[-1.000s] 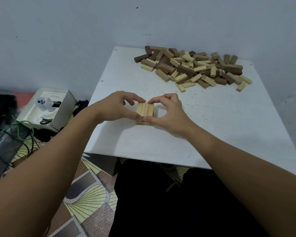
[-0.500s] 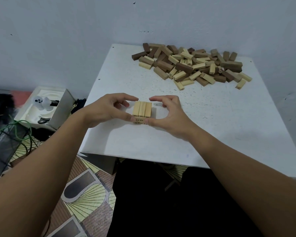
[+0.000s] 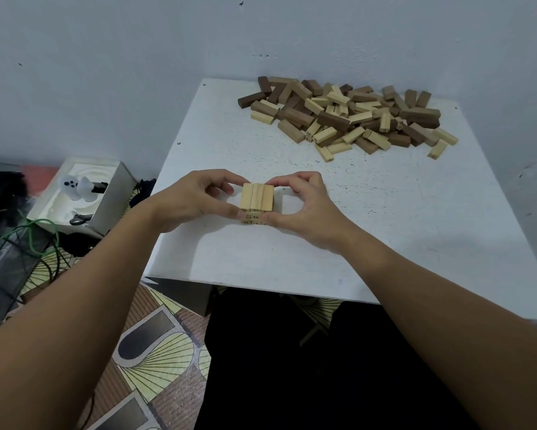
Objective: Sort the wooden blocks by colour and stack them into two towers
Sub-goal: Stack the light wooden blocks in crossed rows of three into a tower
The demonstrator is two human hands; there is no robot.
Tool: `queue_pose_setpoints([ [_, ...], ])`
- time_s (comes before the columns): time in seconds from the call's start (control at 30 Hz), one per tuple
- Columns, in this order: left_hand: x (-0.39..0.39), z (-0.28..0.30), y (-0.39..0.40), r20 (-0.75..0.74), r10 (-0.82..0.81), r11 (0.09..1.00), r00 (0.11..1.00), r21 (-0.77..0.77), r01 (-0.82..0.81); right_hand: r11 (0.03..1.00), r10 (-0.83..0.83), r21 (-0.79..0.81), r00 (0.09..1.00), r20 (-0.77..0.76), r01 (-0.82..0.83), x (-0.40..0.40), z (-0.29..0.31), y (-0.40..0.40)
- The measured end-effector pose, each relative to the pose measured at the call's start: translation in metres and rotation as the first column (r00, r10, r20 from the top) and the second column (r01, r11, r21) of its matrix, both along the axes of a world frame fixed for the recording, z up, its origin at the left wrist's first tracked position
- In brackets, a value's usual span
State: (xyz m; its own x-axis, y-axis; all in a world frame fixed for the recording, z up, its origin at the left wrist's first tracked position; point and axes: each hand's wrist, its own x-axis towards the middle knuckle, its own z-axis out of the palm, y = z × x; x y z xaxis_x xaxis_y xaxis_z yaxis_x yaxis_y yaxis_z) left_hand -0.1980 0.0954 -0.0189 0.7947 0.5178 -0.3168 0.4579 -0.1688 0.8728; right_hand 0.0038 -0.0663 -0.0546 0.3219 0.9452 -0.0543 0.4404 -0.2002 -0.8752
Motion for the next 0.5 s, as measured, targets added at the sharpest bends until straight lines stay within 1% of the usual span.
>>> queue_pose_setpoints([
  [0.33,-0.0007,0.0038,0.0017,-0.015,-0.020,1.000,1.000,-0.016,0.019,0.998,0.024,-0.055,1.000,0.008,-0.024,0.0000,0.0053,-0.0014],
  [0.5,0.0057,0.0055,-0.0001,-0.029,-0.039,0.999,0.999,-0.036,0.038,0.998,0.018,-0.052,1.000,-0.005,-0.018,-0.0016,0.0079,-0.0014],
])
